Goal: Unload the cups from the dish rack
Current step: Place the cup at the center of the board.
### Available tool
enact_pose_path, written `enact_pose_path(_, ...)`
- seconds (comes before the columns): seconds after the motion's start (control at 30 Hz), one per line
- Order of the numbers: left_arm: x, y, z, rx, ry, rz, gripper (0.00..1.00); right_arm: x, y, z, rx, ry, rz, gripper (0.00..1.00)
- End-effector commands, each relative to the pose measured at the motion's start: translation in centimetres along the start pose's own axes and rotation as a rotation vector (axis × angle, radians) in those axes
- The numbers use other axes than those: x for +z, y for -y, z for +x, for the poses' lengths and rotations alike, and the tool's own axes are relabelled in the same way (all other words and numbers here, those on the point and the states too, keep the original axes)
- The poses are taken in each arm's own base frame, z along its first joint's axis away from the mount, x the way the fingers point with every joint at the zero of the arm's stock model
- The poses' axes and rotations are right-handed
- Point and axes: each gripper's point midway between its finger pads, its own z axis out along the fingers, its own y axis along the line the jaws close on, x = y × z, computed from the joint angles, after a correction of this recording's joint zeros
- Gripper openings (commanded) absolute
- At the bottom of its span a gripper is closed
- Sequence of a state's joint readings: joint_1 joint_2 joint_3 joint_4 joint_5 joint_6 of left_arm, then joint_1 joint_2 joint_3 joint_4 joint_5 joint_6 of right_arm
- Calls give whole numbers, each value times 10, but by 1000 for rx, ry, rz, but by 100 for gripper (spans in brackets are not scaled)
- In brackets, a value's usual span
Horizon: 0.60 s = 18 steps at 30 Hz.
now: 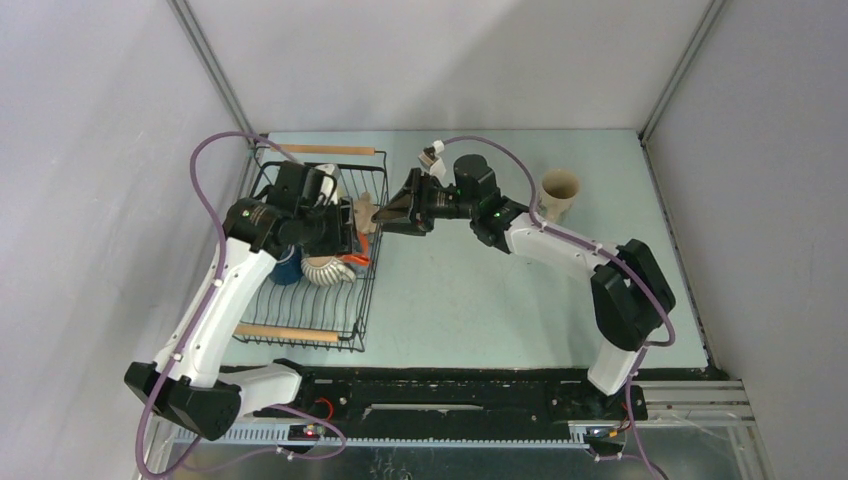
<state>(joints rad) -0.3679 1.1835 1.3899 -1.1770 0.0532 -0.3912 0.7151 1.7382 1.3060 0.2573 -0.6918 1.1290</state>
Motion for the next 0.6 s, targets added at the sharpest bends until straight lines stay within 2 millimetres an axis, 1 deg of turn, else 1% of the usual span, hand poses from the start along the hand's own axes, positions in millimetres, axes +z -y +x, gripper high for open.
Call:
enact_pose_path(0.0,-24,24,-27,34,126,108,28,6,-15,0,12,-17,-72,59)
enact_pose_path(0.27,-23,34,-27,54,134,144,27,13,-6,5,69,-49,-74,54)
enact_pose_path(0.57,-21,44,-27,71,133,179,27,19,-10,11,115,-89,-118,51)
